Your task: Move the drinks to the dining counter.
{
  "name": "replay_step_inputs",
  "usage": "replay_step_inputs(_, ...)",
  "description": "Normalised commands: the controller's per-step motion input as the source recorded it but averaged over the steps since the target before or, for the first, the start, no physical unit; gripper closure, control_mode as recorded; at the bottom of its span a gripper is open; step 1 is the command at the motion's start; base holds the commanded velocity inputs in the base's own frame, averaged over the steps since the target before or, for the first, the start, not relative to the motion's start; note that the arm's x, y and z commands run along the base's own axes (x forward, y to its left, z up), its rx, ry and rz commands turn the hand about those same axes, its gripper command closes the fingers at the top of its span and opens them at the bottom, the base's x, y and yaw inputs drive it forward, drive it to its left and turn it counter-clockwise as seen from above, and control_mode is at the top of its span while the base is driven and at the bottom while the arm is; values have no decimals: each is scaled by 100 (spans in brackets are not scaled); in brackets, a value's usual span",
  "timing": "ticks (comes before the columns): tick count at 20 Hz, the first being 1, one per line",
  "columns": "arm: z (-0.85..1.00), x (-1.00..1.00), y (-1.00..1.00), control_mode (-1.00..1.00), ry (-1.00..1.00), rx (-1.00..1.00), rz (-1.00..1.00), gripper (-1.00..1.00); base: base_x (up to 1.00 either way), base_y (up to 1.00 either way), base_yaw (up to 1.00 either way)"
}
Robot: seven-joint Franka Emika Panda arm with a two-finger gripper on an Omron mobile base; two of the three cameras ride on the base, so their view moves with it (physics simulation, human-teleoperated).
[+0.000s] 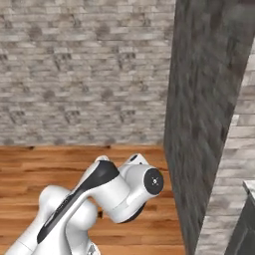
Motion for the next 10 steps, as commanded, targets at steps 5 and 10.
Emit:
replay_step_inputs(5,0,0,0,100,0,0,0,100,0,65,45)
replay_step_inputs(10,0,0,0,100,0,0,0,100,0,71,44)
